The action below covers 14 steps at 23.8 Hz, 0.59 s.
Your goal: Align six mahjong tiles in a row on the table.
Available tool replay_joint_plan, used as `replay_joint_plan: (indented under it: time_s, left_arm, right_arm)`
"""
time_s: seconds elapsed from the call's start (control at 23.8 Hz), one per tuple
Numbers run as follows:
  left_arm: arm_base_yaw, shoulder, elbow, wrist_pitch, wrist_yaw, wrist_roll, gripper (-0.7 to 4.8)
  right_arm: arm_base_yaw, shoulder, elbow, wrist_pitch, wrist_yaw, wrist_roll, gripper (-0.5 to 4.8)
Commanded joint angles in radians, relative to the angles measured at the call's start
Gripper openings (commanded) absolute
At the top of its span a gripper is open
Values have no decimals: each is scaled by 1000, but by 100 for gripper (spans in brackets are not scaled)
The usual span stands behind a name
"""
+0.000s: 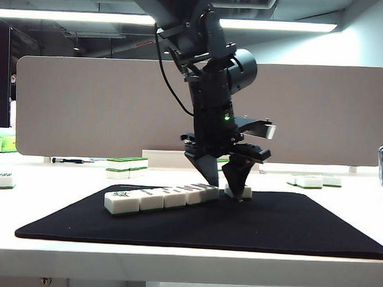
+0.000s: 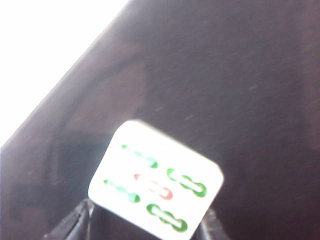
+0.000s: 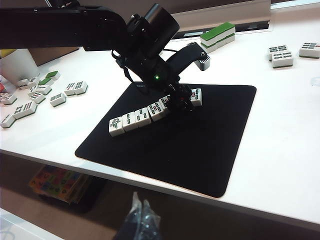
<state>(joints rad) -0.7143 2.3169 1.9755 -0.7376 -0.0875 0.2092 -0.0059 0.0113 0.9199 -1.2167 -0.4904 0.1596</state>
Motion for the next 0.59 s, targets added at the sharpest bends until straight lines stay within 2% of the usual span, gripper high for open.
replay_joint_plan:
  time_s: [0.04, 0.17, 0.25, 0.59]
  left_arm:
    - [16, -14, 4, -28, -2, 0, 272]
    - [17, -17, 4, -24, 2, 2, 285]
    - [16, -17, 4, -27, 45, 33, 351]
    - [10, -16, 4, 92, 46, 56, 349]
  right_arm:
    - [1, -12, 4, 17, 2, -3, -1]
    - [1, -12, 4, 17, 2, -3, -1]
    - [1, -12, 4, 17, 2, -3, -1]
    - [1, -12, 4, 17, 2, -3, -1]
